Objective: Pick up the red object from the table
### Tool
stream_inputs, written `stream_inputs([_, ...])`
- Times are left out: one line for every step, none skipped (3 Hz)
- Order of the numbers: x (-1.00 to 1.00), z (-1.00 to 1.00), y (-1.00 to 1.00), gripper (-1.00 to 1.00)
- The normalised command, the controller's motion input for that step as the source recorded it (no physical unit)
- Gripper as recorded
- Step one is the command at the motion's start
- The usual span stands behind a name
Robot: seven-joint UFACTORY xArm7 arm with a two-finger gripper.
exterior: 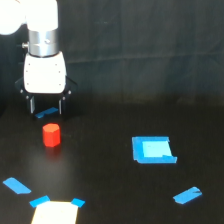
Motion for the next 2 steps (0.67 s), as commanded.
stream_inputs([0.20, -0.69, -0.10, -0.53])
stream_inputs([0.22, -0.28, -0.53, -0.10])
